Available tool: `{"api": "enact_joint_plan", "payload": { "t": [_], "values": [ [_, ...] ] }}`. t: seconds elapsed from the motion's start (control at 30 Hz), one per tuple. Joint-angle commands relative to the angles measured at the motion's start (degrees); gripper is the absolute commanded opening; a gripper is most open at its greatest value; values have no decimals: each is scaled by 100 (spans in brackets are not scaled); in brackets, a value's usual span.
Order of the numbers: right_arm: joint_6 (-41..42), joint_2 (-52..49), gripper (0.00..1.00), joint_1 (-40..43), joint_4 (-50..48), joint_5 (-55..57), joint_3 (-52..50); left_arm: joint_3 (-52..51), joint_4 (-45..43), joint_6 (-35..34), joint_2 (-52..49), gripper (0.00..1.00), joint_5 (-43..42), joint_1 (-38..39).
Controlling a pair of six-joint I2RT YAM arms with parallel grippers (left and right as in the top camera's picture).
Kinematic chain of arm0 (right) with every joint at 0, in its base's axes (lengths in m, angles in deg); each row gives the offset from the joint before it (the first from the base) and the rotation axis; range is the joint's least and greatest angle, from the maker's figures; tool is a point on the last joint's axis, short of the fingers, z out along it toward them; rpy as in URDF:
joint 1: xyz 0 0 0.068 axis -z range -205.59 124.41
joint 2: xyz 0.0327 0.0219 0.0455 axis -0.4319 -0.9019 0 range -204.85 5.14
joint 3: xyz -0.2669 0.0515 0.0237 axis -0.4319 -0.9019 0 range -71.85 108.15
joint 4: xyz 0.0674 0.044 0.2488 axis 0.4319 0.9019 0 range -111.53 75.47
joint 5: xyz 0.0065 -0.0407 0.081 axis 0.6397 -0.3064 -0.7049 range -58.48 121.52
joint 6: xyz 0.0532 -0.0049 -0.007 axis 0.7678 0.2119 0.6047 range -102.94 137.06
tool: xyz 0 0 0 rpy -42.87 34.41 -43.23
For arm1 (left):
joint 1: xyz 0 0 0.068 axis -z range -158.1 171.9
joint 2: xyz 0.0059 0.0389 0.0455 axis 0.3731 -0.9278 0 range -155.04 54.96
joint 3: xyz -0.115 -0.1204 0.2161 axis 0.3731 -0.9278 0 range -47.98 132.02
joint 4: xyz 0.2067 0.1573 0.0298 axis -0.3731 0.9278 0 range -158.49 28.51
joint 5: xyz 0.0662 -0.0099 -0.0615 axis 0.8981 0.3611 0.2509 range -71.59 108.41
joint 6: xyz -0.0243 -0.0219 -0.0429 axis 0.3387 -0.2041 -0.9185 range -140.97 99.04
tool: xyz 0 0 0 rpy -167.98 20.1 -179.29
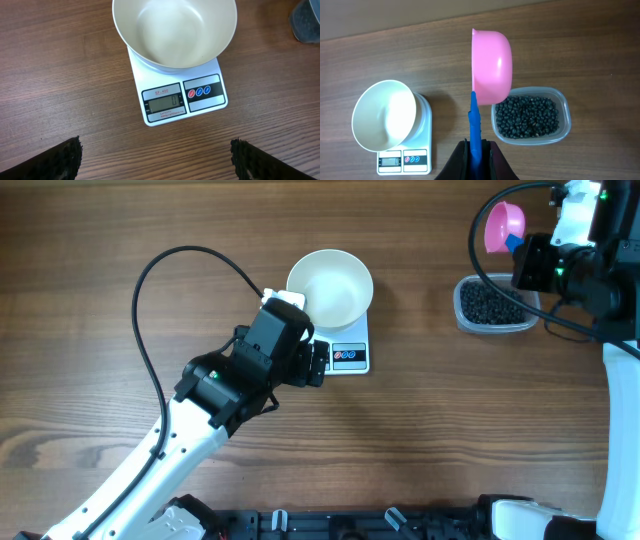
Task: Scoop item into bowl and weigh 150g on scale
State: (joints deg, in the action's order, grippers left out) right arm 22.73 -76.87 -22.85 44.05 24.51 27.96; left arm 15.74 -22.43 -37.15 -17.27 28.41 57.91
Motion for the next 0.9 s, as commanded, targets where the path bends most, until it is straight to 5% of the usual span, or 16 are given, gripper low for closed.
{"api": "enact_joint_plan", "payload": {
  "t": [0.0, 0.87],
  "values": [
    [-109, 87, 4, 7, -35, 116, 63, 90, -15, 74, -11, 100, -48, 15],
    [-249, -245, 4, 48, -1200, 179, 63, 90, -15, 76, -11, 100, -50, 15]
  ]
}}
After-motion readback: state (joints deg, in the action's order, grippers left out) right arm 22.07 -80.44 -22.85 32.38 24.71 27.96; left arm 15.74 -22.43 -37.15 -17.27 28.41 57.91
